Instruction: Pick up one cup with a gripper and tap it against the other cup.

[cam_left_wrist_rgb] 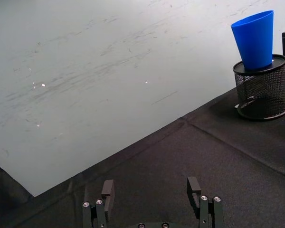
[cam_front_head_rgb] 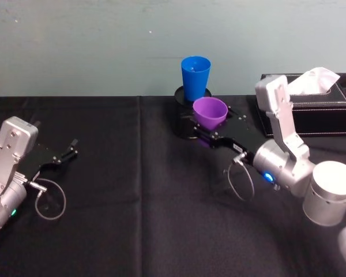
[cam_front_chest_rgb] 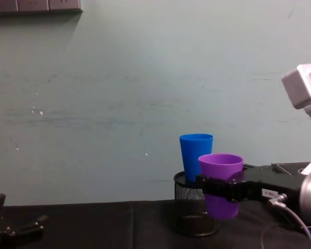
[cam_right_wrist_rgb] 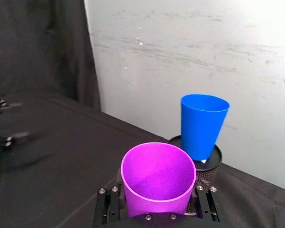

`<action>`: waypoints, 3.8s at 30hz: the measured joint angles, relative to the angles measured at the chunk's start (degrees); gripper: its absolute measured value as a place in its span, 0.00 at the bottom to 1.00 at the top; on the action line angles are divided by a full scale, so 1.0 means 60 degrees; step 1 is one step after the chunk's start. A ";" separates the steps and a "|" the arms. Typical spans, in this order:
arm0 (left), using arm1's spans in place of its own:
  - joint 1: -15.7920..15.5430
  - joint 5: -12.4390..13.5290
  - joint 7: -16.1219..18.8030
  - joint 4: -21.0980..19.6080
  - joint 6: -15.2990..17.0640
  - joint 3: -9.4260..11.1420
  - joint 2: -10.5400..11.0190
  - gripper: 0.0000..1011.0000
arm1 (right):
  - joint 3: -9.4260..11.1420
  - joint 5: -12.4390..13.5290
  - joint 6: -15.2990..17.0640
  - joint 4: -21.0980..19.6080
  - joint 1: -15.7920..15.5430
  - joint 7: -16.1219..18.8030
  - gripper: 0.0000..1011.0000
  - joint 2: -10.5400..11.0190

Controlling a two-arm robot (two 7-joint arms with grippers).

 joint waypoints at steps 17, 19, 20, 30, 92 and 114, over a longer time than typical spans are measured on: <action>0.0000 0.0000 0.0000 0.0000 0.0000 0.0000 0.0000 0.99 | -0.0072 0.0055 0.0416 0.1519 0.1293 -0.0298 0.72 -0.0879; 0.0000 0.0000 0.0000 0.0000 0.0000 0.0001 0.0000 0.99 | -0.0102 -0.0032 0.0450 0.1683 0.1411 -0.0370 0.72 -0.0956; 0.0000 0.0000 0.0000 0.0000 0.0000 0.0000 0.0000 0.99 | -0.0114 -0.0058 0.0456 0.1734 0.1451 -0.0381 0.72 -0.0981; 0.0000 0.0000 0.0000 0.0000 0.0000 0.0000 0.0000 0.99 | -0.0080 -0.0226 0.0462 0.2247 0.1802 -0.0435 0.72 -0.1166; 0.0000 0.0000 0.0000 0.0000 0.0000 0.0000 0.0001 0.99 | 0.0130 -0.0441 0.0356 0.2766 0.2143 -0.0459 0.72 -0.1399; 0.0000 0.0000 0.0000 0.0000 0.0000 0.0000 0.0000 0.99 | 0.0130 -0.0441 0.0357 0.2766 0.2143 -0.0459 0.72 -0.1399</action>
